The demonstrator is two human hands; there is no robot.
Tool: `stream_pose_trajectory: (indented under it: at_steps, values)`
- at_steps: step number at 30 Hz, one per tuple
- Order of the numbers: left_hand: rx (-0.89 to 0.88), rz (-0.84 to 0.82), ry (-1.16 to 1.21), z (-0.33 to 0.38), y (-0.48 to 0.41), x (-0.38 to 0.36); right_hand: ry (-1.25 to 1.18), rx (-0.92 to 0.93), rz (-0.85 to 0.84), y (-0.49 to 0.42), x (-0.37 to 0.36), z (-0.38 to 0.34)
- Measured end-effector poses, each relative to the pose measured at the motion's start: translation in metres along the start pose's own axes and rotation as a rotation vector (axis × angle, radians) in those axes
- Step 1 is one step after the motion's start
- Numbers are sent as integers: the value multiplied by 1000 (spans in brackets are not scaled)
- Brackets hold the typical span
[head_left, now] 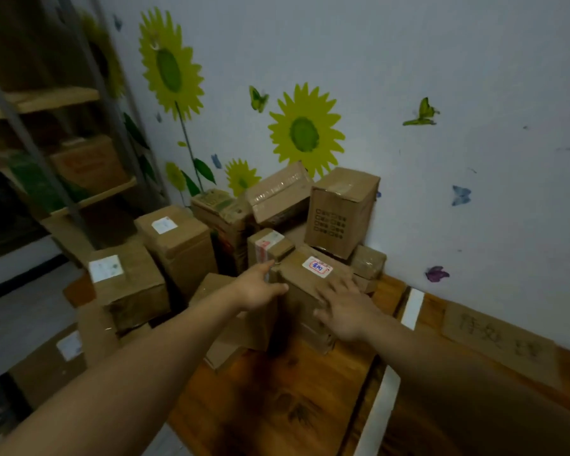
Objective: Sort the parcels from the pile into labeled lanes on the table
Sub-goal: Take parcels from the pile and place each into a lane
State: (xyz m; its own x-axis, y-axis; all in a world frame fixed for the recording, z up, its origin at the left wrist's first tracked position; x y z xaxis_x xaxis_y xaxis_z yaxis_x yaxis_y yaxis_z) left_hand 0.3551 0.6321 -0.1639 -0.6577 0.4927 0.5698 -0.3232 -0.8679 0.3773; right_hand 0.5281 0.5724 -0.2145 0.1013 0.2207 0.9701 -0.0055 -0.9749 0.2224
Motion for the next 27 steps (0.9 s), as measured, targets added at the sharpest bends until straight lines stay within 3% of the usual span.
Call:
stream_pose_trajectory:
  at_steps: [6,10,11,13,15,16,22,27]
  values:
    - [-46,-94,-42,16,-38,-27,-73,-225,251,17,-7,15]
    - [-104,-280,-145,22,-39,-51,-304,-566,340,40,-22,37]
    - [-126,-304,-177,23,-38,-54,-462,-691,344,48,-27,43]
    - [-158,-343,-198,23,-37,-58,-1006,-822,296,60,-43,46]
    - [-128,-394,-104,18,-31,-61,-1435,-805,219,67,-53,35]
    - [-96,-416,0,16,-25,-62,-1490,-789,206,71,-54,29]
    - [-58,-396,418,-5,-4,-54,-1403,-805,401,96,-47,-3]
    - [-128,-389,582,-8,25,-46,-1413,-854,737,128,2,-25]
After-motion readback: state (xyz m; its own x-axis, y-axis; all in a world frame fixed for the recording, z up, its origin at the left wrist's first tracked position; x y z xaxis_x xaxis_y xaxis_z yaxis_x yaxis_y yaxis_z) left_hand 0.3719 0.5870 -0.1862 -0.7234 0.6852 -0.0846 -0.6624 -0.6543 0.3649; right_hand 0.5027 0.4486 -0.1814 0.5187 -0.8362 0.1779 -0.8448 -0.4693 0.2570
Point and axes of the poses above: each hand's wrist, its own y-axis away from the middle knuckle, its own x-axis out of the back of the hand, z = x × y, the point moved 4 cm from there along -y, towards the middle knuckle, and after that the axes turned 8 degrees about y, right-handed, at the moved point
